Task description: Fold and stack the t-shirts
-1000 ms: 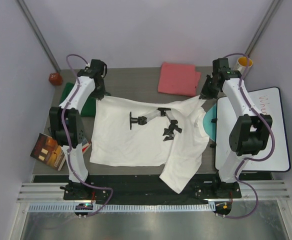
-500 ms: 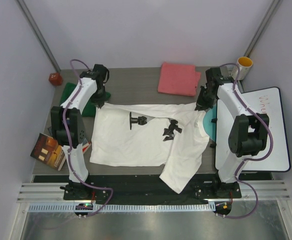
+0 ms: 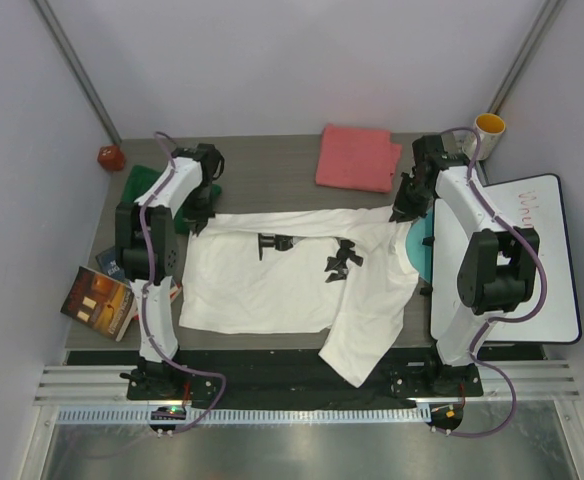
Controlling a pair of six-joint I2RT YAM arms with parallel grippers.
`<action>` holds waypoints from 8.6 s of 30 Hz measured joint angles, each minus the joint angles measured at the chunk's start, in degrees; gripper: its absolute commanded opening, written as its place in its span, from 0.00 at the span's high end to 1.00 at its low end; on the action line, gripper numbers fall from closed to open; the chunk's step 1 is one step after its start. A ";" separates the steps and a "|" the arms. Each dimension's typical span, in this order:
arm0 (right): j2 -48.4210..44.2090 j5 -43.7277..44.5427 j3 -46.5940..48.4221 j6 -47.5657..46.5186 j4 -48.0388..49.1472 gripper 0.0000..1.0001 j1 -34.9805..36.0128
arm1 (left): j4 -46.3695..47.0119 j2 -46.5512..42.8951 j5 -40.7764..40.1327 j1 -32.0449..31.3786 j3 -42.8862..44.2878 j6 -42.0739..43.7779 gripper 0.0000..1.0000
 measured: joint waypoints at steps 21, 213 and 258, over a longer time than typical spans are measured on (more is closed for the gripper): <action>1.14 -2.19 -2.23 0.20 -0.63 0.99 0.00 | -3.96 8.26 -4.52 0.00 4.76 -3.02 0.93; 31.91 8.94 26.84 5.09 -1.16 0.99 -11.63 | 0.66 17.38 6.60 4.00 18.88 -4.61 0.78; 17.70 -4.37 10.05 1.92 2.73 0.73 3.08 | 7.23 10.19 18.29 -13.38 10.47 -4.50 0.61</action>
